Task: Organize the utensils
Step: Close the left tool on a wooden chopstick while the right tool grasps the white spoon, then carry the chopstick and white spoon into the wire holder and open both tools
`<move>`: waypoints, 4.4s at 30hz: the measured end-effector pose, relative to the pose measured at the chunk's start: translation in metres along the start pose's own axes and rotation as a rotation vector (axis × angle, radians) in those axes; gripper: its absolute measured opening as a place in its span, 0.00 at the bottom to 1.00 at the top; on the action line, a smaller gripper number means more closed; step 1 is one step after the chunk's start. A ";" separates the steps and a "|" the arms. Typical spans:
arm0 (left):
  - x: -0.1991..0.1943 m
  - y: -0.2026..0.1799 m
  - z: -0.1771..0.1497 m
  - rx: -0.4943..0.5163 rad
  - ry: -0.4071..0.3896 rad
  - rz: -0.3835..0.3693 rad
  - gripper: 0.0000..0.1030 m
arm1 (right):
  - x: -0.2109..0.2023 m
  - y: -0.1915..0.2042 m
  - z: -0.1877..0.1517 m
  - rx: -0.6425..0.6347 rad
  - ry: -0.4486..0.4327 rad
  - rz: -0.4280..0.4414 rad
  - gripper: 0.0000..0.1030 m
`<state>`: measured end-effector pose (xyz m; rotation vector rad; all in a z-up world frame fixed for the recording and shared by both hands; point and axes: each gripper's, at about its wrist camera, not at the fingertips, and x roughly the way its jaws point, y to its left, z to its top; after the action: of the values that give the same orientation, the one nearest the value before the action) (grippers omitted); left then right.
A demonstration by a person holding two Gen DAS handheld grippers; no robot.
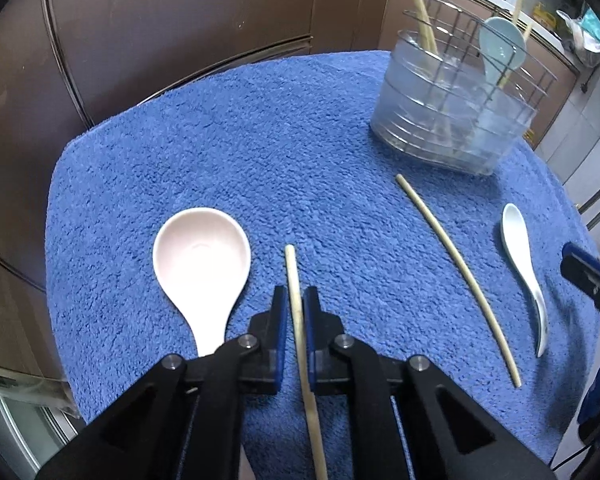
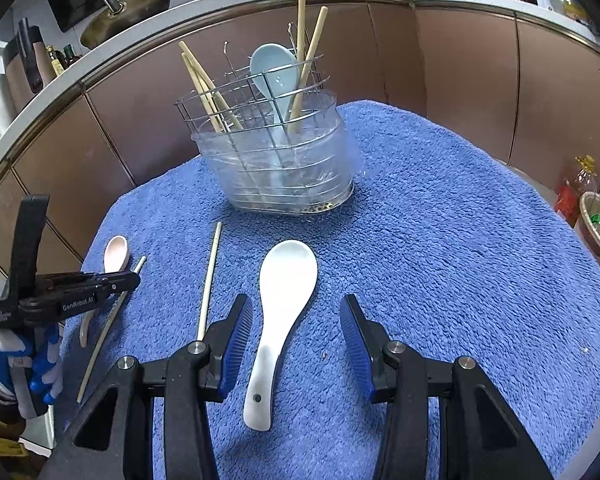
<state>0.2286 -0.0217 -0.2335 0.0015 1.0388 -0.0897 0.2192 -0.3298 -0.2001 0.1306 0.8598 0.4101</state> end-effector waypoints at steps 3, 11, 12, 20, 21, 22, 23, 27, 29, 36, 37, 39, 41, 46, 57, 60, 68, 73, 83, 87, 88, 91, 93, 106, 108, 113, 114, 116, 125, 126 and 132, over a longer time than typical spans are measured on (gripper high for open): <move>-0.002 -0.007 -0.001 0.013 -0.010 0.008 0.06 | 0.006 -0.004 0.006 0.001 0.026 0.023 0.42; -0.001 0.002 0.001 0.014 -0.020 -0.005 0.06 | 0.025 -0.016 0.029 0.018 0.082 0.092 0.42; -0.001 0.004 0.001 0.014 -0.021 -0.007 0.06 | 0.028 -0.018 0.032 0.022 0.092 0.096 0.42; -0.003 0.009 0.000 0.006 -0.023 -0.021 0.06 | 0.047 -0.026 0.050 0.015 0.166 0.136 0.42; -0.003 0.009 0.000 0.005 -0.023 -0.023 0.06 | 0.049 -0.027 0.052 0.013 0.178 0.142 0.42; -0.003 0.009 0.000 0.005 -0.023 -0.024 0.06 | 0.051 -0.027 0.054 0.012 0.190 0.150 0.42; -0.002 0.009 0.001 0.003 -0.023 -0.026 0.06 | 0.055 -0.028 0.055 0.008 0.204 0.157 0.41; -0.004 0.009 0.001 -0.001 -0.022 -0.033 0.06 | 0.064 -0.028 0.058 -0.011 0.254 0.168 0.34; -0.004 0.010 0.002 -0.003 -0.022 -0.035 0.06 | 0.070 -0.027 0.059 -0.027 0.281 0.171 0.29; -0.004 0.013 0.003 -0.017 -0.016 -0.049 0.06 | 0.085 -0.017 0.057 -0.087 0.344 0.162 0.12; -0.004 0.013 0.003 -0.018 -0.015 -0.050 0.06 | 0.085 -0.014 0.056 -0.100 0.348 0.161 0.11; -0.004 0.013 0.003 -0.017 -0.012 -0.049 0.06 | 0.083 -0.009 0.054 -0.126 0.342 0.150 0.08; -0.005 0.013 0.003 -0.014 -0.012 -0.044 0.06 | 0.078 -0.005 0.053 -0.149 0.331 0.133 0.06; -0.004 0.008 0.004 -0.006 -0.009 -0.028 0.05 | 0.063 0.002 0.047 -0.178 0.297 0.095 0.05; -0.036 0.020 0.003 -0.081 -0.140 -0.198 0.04 | 0.006 0.019 0.026 -0.203 0.163 0.032 0.05; -0.054 0.018 0.001 -0.072 -0.199 -0.229 0.04 | -0.007 0.026 0.023 -0.199 0.123 0.035 0.05; -0.096 0.002 -0.008 -0.017 -0.306 -0.221 0.04 | -0.039 0.046 0.015 -0.209 0.016 0.017 0.05; -0.116 -0.006 -0.017 0.021 -0.356 -0.213 0.04 | -0.058 0.054 0.012 -0.200 -0.037 0.011 0.05; -0.135 -0.013 -0.026 0.040 -0.396 -0.218 0.04 | -0.077 0.066 -0.001 -0.191 -0.075 0.011 0.05; -0.143 -0.011 -0.029 0.036 -0.410 -0.217 0.04 | -0.086 0.069 -0.004 -0.187 -0.092 0.011 0.05; -0.145 -0.011 -0.029 0.034 -0.414 -0.217 0.04 | -0.089 0.070 -0.004 -0.187 -0.100 0.009 0.05; -0.151 -0.008 -0.031 0.033 -0.426 -0.217 0.04 | -0.096 0.073 -0.004 -0.190 -0.121 0.004 0.05; -0.156 -0.008 -0.033 0.034 -0.435 -0.215 0.04 | -0.101 0.076 -0.003 -0.192 -0.133 0.005 0.05; -0.179 -0.009 -0.041 0.063 -0.483 -0.204 0.04 | -0.124 0.084 -0.008 -0.207 -0.182 0.015 0.05; -0.182 -0.011 -0.043 0.081 -0.487 -0.215 0.04 | -0.126 0.085 -0.008 -0.208 -0.188 0.013 0.05; -0.187 -0.017 -0.046 0.107 -0.498 -0.234 0.04 | -0.132 0.085 -0.010 -0.208 -0.203 0.013 0.05; -0.188 -0.017 -0.046 0.106 -0.500 -0.240 0.04 | -0.133 0.084 -0.010 -0.208 -0.206 0.013 0.05; -0.189 -0.017 -0.046 0.101 -0.503 -0.246 0.04 | -0.136 0.084 -0.009 -0.208 -0.212 0.014 0.05; -0.192 -0.009 -0.034 0.046 -0.515 -0.246 0.04 | -0.139 0.082 0.000 -0.204 -0.239 0.022 0.05; -0.192 -0.008 -0.032 0.043 -0.517 -0.242 0.04 | -0.138 0.081 0.001 -0.205 -0.242 0.024 0.05; -0.189 -0.007 -0.018 0.036 -0.526 -0.232 0.04 | -0.135 0.078 0.013 -0.205 -0.253 0.031 0.05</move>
<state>0.1174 -0.0136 -0.0794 -0.1056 0.5077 -0.3031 0.1274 -0.3121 -0.0749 0.0059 0.5638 0.4968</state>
